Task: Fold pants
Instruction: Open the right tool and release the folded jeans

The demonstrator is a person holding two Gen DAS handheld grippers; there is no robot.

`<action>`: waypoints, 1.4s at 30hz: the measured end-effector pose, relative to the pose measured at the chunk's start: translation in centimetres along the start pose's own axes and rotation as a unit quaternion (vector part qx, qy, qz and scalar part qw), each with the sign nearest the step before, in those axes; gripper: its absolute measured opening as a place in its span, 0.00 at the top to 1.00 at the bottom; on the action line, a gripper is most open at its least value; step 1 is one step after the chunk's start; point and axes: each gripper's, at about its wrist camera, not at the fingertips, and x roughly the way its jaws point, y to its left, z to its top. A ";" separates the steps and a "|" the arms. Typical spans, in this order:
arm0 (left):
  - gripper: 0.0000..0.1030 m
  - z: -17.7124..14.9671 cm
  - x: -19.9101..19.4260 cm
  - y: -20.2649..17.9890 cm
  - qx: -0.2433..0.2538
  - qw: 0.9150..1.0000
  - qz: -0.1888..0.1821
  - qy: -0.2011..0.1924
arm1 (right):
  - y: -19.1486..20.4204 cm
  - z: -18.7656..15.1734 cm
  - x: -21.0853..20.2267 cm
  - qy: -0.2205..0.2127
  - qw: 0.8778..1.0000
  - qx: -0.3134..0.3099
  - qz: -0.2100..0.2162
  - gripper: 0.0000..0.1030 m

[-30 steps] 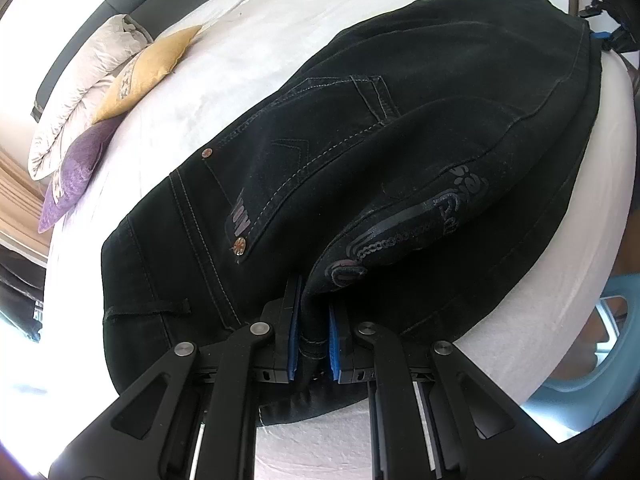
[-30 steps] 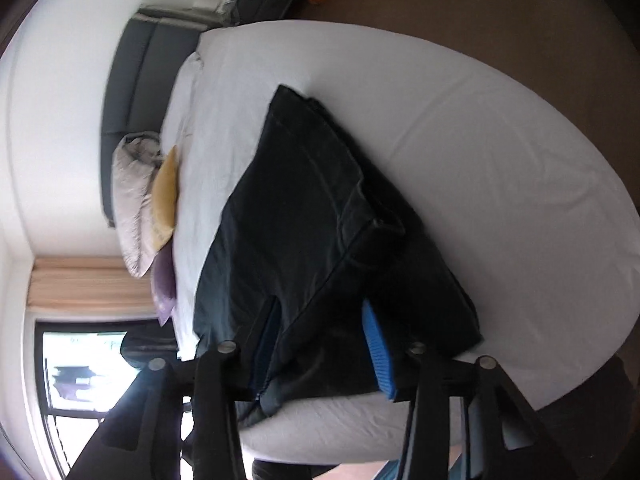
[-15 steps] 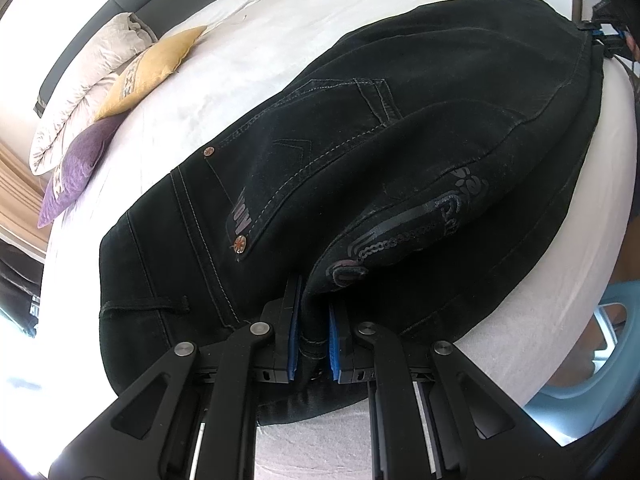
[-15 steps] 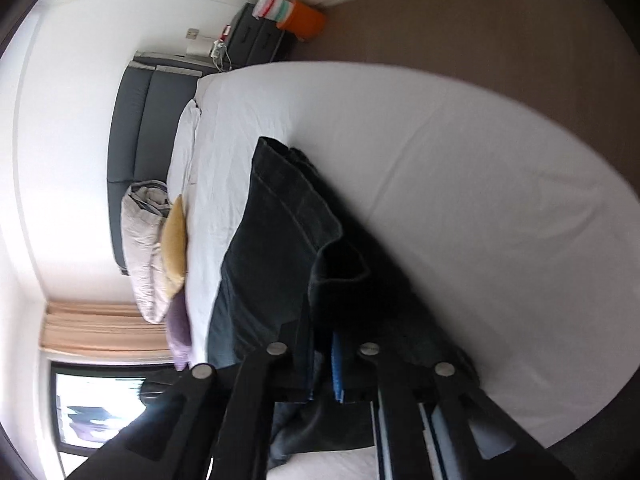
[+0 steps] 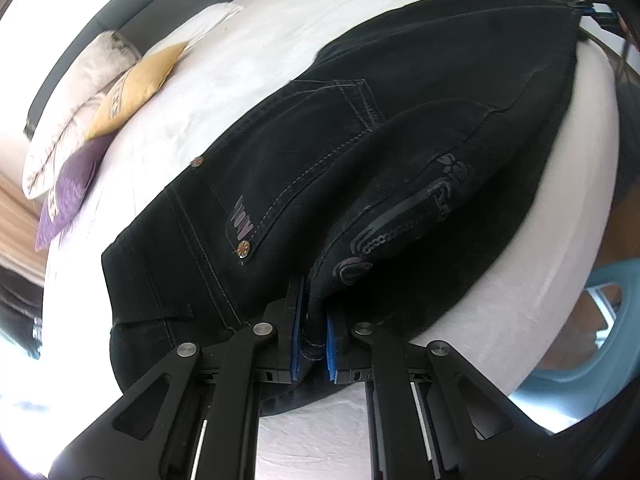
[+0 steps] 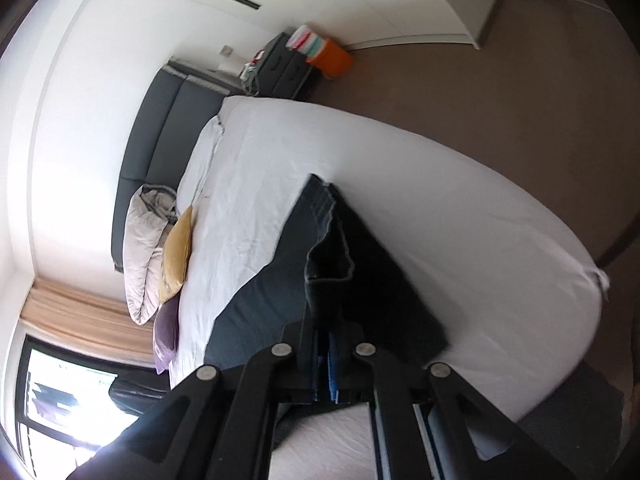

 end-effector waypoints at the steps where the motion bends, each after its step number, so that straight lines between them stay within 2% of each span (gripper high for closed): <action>1: 0.93 -0.1 0.3 -0.1 0.002 1.000 0.002 0.002 | -0.9 -0.2 0.5 0.007 1.000 0.007 -0.006 0.96; 4: 0.93 -0.1 1.2 -0.1 0.000 1.000 0.003 0.005 | -2.8 -1.0 2.4 0.032 0.999 0.010 -0.033 0.97; 11: 0.93 -0.1 0.7 -0.1 0.014 1.000 0.008 0.005 | -1.2 -0.9 0.7 0.015 1.000 -0.007 -0.024 0.96; 13: 0.93 -0.1 0.9 -0.2 0.011 1.000 0.009 0.004 | -2.2 -1.0 1.6 0.024 0.999 0.004 -0.032 0.96; 15: 0.93 -0.2 1.0 -0.4 0.009 1.000 0.012 0.001 | -3.5 -1.4 2.1 0.022 0.999 0.026 -0.019 0.99; 19: 0.93 -0.7 0.9 -0.7 0.012 1.000 0.020 -0.009 | -3.4 -1.2 2.0 0.024 0.999 0.024 -0.012 0.97; 21: 0.92 -1.3 0.5 -1.2 0.015 1.000 0.025 -0.010 | -3.8 -0.8 1.6 0.036 0.998 0.047 0.000 0.90; 24: 0.91 -1.3 0.0 -1.2 0.014 1.000 0.028 -0.003 | -2.8 -0.6 -0.1 0.029 0.999 0.023 -0.033 0.79; 25: 0.90 -1.3 -0.5 -1.2 0.010 1.000 0.025 -0.001 | -2.1 -0.4 -1.3 0.013 0.997 0.004 -0.072 0.65; 26: 0.89 -1.4 -0.9 -1.2 0.008 1.000 0.024 -0.001 | -1.8 -0.3 -2.1 0.002 0.996 -0.004 -0.089 0.52; 28: 0.83 -1.7 -2.1 -1.2 0.003 1.000 0.018 -0.001 | -0.6 0.3 -3.8 -0.026 0.994 -0.026 -0.106 0.51; 30: 0.75 -2.0 -3.5 -1.3 0.000 1.000 0.008 -0.001 | 1.2 0.7 -4.3 -0.033 0.994 -0.051 -0.094 0.51; 32: 0.74 -1.9 -5.0 -1.3 -0.010 1.000 -0.008 -0.008 | 4.3 0.9 -3.6 -0.024 0.993 -0.096 -0.057 0.51; 34: 0.73 -1.2 -6.7 -1.1 -0.022 0.999 -0.032 -0.021 | 8.4 0.4 -1.2 0.014 0.990 -0.142 -0.001 0.51; 37: 0.70 0.6 -8.3 -0.4 -0.040 0.997 -0.042 -0.053 | 13.2 -1.3 3.6 0.075 0.979 -0.180 0.065 0.51; 38: 0.61 1.9 -8.6 -0.2 -0.055 0.995 -0.048 -0.072 | 14.7 -2.2 5.8 0.106 0.973 -0.187 0.085 0.51; 39: 0.48 2.7 -8.6 0.0 -0.063 0.993 -0.048 -0.083 | 15.4 -2.8 7.1 0.120 0.969 -0.192 0.095 0.51; 40: 0.45 4.1 -8.4 0.1 -0.074 0.991 -0.047 -0.102 | 16.5 -3.9 9.6 0.144 0.963 -0.198 0.114 0.51; 42: 0.44 7.0 -6.9 0.3 -0.079 0.989 -0.055 -0.115 | 16.7 -5.1 12.7 0.178 0.959 -0.185 0.121 0.51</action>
